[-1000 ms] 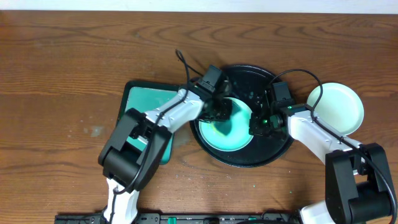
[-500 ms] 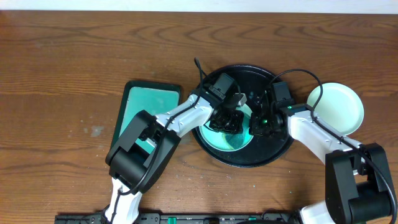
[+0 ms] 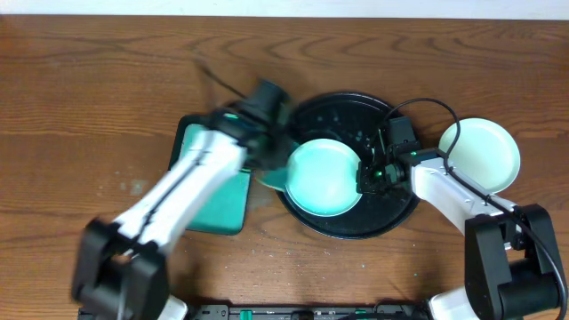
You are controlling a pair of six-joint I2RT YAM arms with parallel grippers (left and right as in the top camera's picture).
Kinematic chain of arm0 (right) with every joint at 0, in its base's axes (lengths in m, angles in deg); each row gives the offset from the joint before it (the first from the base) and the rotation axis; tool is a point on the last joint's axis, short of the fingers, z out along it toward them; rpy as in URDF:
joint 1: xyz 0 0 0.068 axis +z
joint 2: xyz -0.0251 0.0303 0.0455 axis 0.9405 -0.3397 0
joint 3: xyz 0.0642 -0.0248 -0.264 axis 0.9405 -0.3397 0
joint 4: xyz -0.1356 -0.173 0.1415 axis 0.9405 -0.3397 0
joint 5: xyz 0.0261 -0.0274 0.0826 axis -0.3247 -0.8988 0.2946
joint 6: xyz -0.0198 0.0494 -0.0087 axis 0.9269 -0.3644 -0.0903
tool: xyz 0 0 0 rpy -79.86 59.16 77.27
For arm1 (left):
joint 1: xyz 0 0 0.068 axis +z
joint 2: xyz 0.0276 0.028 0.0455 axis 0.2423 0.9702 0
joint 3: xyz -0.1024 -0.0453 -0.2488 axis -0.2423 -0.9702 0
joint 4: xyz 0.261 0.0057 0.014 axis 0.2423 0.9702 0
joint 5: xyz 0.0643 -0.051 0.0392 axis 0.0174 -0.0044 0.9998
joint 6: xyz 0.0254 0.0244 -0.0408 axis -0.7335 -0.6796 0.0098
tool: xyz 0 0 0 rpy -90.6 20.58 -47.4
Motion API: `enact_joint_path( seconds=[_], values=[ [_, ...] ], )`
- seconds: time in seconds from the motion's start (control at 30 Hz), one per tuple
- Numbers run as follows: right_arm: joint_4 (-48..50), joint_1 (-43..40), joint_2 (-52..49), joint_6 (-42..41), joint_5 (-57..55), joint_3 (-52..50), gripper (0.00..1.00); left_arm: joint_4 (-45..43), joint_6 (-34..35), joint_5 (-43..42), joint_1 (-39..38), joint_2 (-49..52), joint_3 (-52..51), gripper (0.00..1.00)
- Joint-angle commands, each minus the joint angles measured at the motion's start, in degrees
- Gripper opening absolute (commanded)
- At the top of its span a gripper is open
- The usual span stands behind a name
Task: Clean dirty plates on tray and stack at the side
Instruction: 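Return the sponge to the sponge tray with the left gripper, then lift the green plate with the right gripper and tilt it over the sponge tray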
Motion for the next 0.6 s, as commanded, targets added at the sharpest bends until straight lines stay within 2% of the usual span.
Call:
enact_joint_path(
  seconds=[0.0,0.07,0.27,0.37,0.43,0.47,0.57],
  values=[
    [0.3,0.2,-1.5,5.6,-4.4,-1.2,0.13,5.2,0.5,14.2,8.8,-3.5,-0.2,0.07],
    [2.1,0.2,-1.5,6.3,-4.4,-1.9,0.19,6.3,0.5,16.6,12.9,-2.9,-1.3,0.07],
    [8.6,0.2,-1.5,6.2,-2.5,-5.0,0.21,5.5,0.4,15.0,20.2,0.7,-7.1,0.08],
    [9.9,0.2,-1.5,6.2,-0.7,-6.5,0.23,5.9,-0.8,13.1,21.1,1.9,-7.5,0.21],
    [9.9,0.2,-1.5,5.6,-0.8,-7.1,0.09,6.0,-0.8,13.1,21.1,1.1,-7.5,0.25],
    [9.7,0.2,-1.5,5.1,-0.7,-7.1,0.01,6.0,-0.8,13.1,21.1,0.5,-7.4,0.31],
    [9.6,0.2,-1.4,4.0,0.4,-6.7,0.01,6.4,-0.8,12.0,21.1,-3.0,-7.1,0.42]
  ],
)
